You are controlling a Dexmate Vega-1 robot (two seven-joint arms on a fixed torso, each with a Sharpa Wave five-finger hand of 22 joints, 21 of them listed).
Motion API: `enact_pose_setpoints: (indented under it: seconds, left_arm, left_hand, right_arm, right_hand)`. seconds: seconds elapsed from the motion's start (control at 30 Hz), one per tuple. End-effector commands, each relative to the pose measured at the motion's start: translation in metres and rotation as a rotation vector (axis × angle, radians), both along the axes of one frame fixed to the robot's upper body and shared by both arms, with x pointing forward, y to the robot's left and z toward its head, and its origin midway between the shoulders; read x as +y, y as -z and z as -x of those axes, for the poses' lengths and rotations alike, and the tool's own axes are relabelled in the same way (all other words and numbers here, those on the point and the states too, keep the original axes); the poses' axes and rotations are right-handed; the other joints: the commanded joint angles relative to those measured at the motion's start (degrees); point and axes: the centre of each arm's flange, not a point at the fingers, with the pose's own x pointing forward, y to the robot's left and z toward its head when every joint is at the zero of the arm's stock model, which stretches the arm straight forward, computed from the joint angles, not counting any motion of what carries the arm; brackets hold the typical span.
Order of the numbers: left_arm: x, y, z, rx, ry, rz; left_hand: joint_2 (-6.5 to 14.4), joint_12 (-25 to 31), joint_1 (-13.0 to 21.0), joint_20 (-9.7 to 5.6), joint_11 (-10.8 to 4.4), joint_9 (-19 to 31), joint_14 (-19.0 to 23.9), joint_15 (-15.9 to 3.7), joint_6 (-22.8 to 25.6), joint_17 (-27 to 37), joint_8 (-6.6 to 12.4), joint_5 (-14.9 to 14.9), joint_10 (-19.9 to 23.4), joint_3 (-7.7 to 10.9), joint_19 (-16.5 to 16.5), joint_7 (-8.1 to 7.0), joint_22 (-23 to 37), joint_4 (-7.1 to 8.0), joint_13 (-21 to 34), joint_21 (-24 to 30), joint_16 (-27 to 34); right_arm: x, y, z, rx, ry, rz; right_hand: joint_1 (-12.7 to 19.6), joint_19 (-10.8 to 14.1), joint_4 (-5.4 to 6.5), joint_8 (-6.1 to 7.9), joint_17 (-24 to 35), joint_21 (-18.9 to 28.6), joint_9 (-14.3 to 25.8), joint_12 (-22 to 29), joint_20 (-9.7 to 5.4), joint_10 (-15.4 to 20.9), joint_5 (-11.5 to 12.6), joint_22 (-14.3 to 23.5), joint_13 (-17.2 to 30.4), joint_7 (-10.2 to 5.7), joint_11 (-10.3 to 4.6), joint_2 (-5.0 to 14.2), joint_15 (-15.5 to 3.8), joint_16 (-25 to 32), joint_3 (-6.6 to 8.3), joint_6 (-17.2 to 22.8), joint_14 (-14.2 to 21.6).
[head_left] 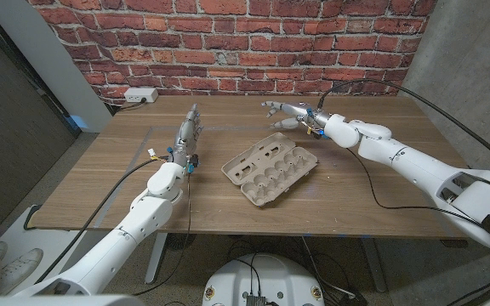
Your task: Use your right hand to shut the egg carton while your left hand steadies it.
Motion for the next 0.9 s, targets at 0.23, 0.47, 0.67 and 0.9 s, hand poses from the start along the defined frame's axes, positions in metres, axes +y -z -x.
enact_pose_setpoints:
  seconds: [0.23,0.47,0.67,0.9]
  left_arm:
    - [0.003,-0.003,-0.004,-0.006,0.006,-0.021]
    - [0.001,-0.004,-0.006,-0.013,0.032,-0.054]
    - [0.001,-0.005,-0.008,-0.008,0.051,-0.067]
    - [0.002,-0.003,-0.006,-0.006,0.045,-0.058]
  left_hand:
    - [0.15,-0.24,-0.43,-0.71,-0.28,0.12,-1.12,-1.55,-0.60,0.19,-0.15,0.28,-0.64,-0.18,-0.29,0.06,0.17,0.35,0.34,0.24,-0.27]
    - [0.11,-0.36,-0.59,-0.72,-0.13,0.11,-1.54,-1.34,-0.76,0.19,-0.20,0.27,-0.98,-0.33,-0.61,0.01,0.18,0.43,0.34,0.16,-0.36]
    - [0.06,-0.78,-1.28,-0.86,-0.03,0.10,-3.49,-1.17,-2.31,0.25,-0.66,0.28,-2.47,-0.78,-2.12,0.00,0.21,0.83,0.34,-0.20,-0.72]
    - [0.05,-0.74,-1.57,-0.87,-0.21,0.10,-3.69,-1.11,-2.15,0.26,-0.51,0.30,-2.62,-0.97,-2.27,-0.24,0.21,1.00,0.34,-0.14,-0.59]
  right_arm:
    - [0.010,0.004,-0.014,0.017,0.013,0.080]
    - [0.014,0.008,-0.015,0.000,0.028,0.130]
    - [0.021,0.008,-0.012,-0.029,0.032,0.171]
    - [0.025,0.015,-0.012,-0.036,0.017,0.196]
  right_hand:
    - [0.42,0.27,-0.11,0.47,0.09,0.33,0.17,0.58,-3.33,0.46,0.32,0.08,0.31,0.00,0.01,-0.05,-9.14,0.02,0.04,0.37,0.24]
    - [0.48,0.23,-0.04,0.52,0.11,0.30,0.17,0.70,-3.27,0.64,0.31,0.09,0.38,-0.12,-0.01,0.00,-9.25,-0.02,-0.02,0.49,0.18]
    - [0.66,0.26,-0.05,0.54,0.10,0.29,0.17,0.82,-3.28,0.89,0.33,0.09,0.44,-0.17,-0.03,0.10,-9.31,0.00,0.00,0.52,0.28]
    - [0.48,0.49,0.31,0.58,0.21,0.36,0.16,1.09,-3.34,1.45,0.29,0.10,0.53,0.02,-0.02,0.45,-9.18,0.20,-0.09,0.66,0.70]
